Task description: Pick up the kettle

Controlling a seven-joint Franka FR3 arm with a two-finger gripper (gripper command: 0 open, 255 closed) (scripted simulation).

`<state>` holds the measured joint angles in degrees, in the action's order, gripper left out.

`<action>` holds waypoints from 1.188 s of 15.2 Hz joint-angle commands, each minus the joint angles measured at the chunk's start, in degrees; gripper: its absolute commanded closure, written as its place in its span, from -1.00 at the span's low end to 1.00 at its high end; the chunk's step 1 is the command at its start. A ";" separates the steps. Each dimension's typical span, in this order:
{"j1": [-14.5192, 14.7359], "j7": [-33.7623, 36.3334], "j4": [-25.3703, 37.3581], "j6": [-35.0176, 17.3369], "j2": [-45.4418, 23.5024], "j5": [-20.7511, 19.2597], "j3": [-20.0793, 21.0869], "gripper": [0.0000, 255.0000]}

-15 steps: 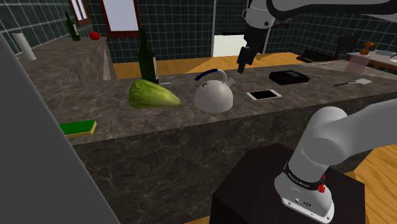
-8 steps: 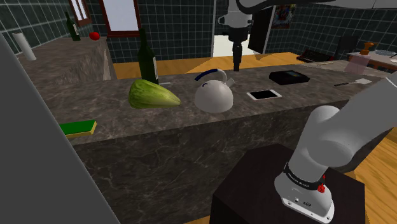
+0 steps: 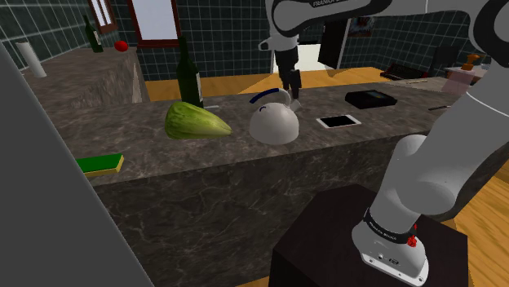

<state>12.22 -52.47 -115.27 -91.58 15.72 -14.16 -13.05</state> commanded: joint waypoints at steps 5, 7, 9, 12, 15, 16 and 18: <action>-0.07 0.24 -2.78 -2.53 0.21 -0.19 -0.19 1.00; -0.06 0.28 -2.86 -2.55 0.25 -0.19 -0.17 1.00; -0.06 0.28 -2.88 -2.57 0.25 -0.19 -0.17 1.00; -0.05 0.31 -2.92 -2.59 0.27 -0.18 -0.15 1.00; -0.01 0.18 -1.96 -1.87 0.03 -0.11 -0.12 1.00; 0.01 0.05 -1.20 -1.12 0.03 -0.07 -0.07 1.00; 0.05 -0.21 0.40 0.39 -0.03 -0.01 0.02 1.00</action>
<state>12.31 -52.44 -115.61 -91.93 15.62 -14.14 -13.00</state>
